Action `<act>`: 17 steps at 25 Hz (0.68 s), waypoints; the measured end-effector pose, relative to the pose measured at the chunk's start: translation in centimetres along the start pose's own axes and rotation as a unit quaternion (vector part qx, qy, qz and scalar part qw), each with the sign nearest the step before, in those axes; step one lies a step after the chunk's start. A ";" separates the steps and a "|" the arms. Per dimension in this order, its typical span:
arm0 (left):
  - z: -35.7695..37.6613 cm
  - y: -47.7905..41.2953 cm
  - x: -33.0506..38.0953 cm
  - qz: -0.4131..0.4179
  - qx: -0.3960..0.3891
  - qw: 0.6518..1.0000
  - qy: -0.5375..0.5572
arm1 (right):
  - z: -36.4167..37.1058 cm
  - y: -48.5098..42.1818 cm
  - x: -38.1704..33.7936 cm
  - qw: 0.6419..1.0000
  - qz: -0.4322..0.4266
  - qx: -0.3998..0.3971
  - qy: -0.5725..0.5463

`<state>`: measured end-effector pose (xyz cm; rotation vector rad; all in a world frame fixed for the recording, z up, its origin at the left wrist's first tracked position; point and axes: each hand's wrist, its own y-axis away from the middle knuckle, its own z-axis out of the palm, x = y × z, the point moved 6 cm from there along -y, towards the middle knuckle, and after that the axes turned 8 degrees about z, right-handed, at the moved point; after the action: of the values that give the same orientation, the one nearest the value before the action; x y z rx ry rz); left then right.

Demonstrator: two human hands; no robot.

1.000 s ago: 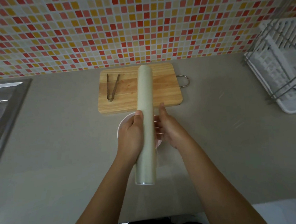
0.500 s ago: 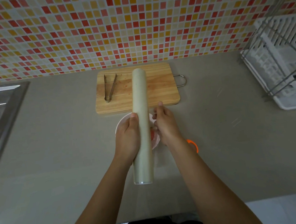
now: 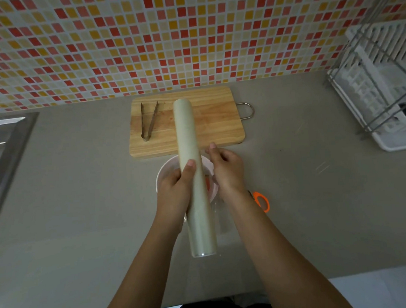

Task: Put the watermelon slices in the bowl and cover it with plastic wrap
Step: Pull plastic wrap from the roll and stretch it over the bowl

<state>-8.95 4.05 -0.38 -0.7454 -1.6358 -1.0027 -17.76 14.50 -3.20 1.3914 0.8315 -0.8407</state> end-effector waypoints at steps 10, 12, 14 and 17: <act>-0.4 -0.1 -0.1 -0.024 0.037 0.998 0.045 | -0.9 0.0 0.1 0.996 -0.069 0.041 0.048; -0.2 -0.3 0.3 0.004 0.035 0.999 0.012 | -0.9 0.0 0.0 0.998 -0.040 0.017 0.045; -0.3 -0.6 0.6 0.005 0.031 0.999 -0.004 | -1.0 0.1 0.1 0.998 0.022 -0.025 0.052; -0.4 -1.5 0.7 0.002 0.013 1.000 -0.018 | -1.0 1.5 0.9 0.982 0.090 -0.109 0.124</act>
<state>-10.25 3.00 -0.03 -0.7534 -1.6744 -0.9684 -15.98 15.52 -3.31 1.3677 0.9416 -0.4279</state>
